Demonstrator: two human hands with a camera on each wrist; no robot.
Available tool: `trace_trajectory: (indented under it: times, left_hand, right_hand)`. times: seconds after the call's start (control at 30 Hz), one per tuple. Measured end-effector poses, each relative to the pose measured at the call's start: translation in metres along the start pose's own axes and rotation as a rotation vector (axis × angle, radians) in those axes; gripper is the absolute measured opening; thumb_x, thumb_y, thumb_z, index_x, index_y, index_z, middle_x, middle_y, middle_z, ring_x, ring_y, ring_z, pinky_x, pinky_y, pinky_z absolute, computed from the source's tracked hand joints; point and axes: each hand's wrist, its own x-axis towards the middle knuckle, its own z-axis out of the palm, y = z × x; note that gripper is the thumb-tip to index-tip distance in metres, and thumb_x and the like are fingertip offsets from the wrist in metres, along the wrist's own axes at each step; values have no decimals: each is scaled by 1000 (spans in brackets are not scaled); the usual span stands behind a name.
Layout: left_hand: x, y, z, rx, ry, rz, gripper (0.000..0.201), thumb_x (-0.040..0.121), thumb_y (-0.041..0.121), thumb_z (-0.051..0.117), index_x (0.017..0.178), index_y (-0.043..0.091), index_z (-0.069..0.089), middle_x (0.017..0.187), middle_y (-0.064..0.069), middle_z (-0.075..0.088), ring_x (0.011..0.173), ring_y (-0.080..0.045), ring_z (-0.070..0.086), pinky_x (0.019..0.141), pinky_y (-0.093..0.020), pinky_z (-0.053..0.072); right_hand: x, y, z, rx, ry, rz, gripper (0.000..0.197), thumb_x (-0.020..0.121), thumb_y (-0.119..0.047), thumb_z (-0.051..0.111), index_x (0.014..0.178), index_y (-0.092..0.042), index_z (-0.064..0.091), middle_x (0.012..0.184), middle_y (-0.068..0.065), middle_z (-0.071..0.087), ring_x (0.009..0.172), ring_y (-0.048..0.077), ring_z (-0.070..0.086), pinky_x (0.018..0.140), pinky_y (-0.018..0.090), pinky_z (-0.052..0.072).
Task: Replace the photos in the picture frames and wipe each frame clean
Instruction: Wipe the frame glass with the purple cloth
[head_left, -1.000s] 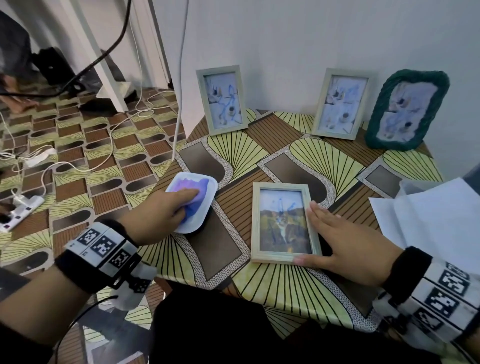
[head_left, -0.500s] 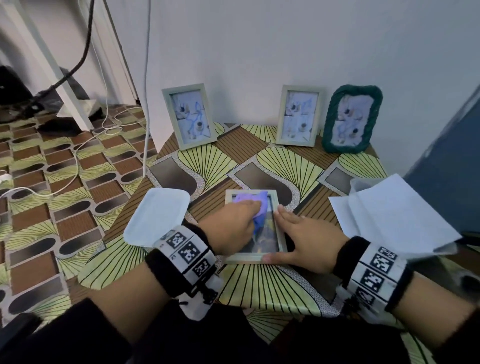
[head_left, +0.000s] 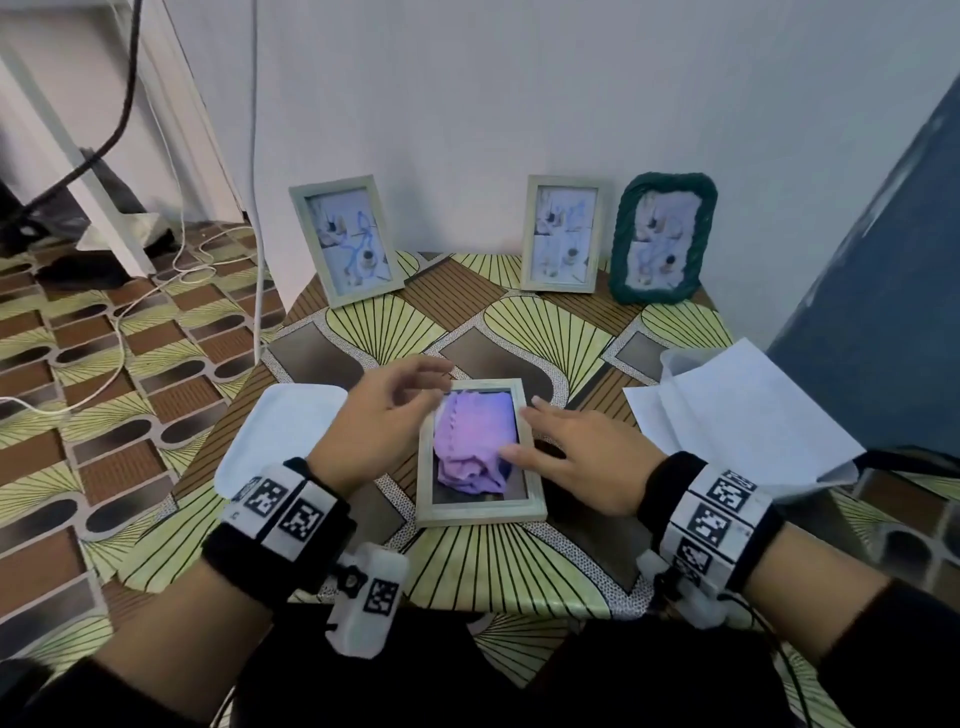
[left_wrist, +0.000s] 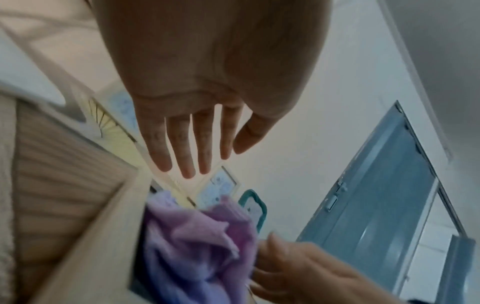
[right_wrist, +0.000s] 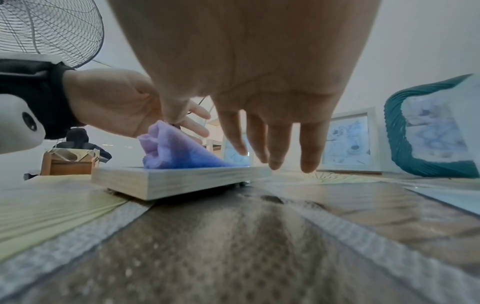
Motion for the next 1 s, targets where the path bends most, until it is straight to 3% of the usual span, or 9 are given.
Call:
trace_trajectory:
  times: [0.13, 0.27, 0.37, 0.43, 0.53, 0.63, 0.8, 0.93, 1.0]
  left_hand:
    - [-5, -12, -9, 145, 220, 119, 22, 90, 12, 58, 106, 24, 67, 100, 9, 70, 97, -6, 64, 79, -22, 50]
    - [5, -24, -12, 503, -13, 135, 41, 90, 17, 58, 131, 17, 56, 126, -3, 60, 116, -18, 55, 101, -33, 44]
    - [16, -31, -15, 685, -301, 223, 49, 95, 15, 53, 143, 10, 42, 144, -9, 47, 134, -21, 42, 112, -31, 33]
    - [21, -34, -14, 835, -468, 170, 62, 101, 23, 44, 154, 5, 17, 162, -12, 16, 150, -19, 11, 121, -22, 3]
    - [23, -36, -14, 911, -608, 149, 68, 104, 36, 31, 155, 8, -4, 163, -9, -11, 143, -9, -23, 104, -8, -23]
    - [20, -36, -18, 928, -706, 55, 87, 97, 59, 34, 150, 17, -21, 158, 1, -30, 140, -6, -32, 111, -16, -18]
    - [15, -37, -22, 992, -800, 38, 135, 61, 98, 37, 141, 21, -40, 144, 10, -51, 132, 2, -43, 115, -23, -16]
    - [18, -39, -19, 944, -781, 39, 143, 52, 102, 39, 140, 24, -41, 144, 15, -51, 133, 3, -41, 119, -27, -9]
    - [20, -39, -18, 924, -777, 35, 142, 53, 102, 40, 139, 24, -42, 144, 16, -51, 134, 3, -41, 120, -29, -6]
  right_hand:
    - [8, -12, -7, 0, 211, -62, 70, 92, -71, 25, 129, -21, 56, 128, 1, 63, 116, 20, 59, 96, 41, 48]
    - [22, -33, -11, -40, 280, -135, 54, 96, -59, 32, 119, -21, 63, 114, -2, 68, 101, 19, 63, 87, 39, 51]
    - [34, -43, -5, -131, 115, -129, 58, 96, -60, 30, 131, -19, 51, 125, 1, 59, 110, 24, 59, 89, 41, 51]
    - [41, -44, 1, -186, -43, -111, 74, 95, -65, 27, 149, -15, 30, 151, 4, 39, 131, 25, 46, 102, 42, 44]
    - [47, -42, 9, -266, -193, -150, 89, 93, -70, 21, 156, -10, 5, 163, 10, 6, 149, 23, 15, 119, 40, 19]
    - [50, -37, 12, -292, -211, -189, 83, 97, -62, 23, 155, -7, 1, 163, 13, 1, 151, 22, 6, 122, 37, 7]
    - [48, -36, 9, -242, -180, -228, 66, 101, -36, 33, 156, -8, 8, 163, 13, 6, 151, 23, 9, 123, 35, 8]
    - [48, -40, 2, -146, -108, -247, 53, 96, -20, 47, 147, -9, 35, 152, 12, 36, 141, 28, 32, 114, 39, 31]
    - [51, -38, -4, -150, -66, -250, 45, 96, -18, 47, 141, -10, 44, 147, 11, 43, 135, 29, 37, 111, 38, 30]
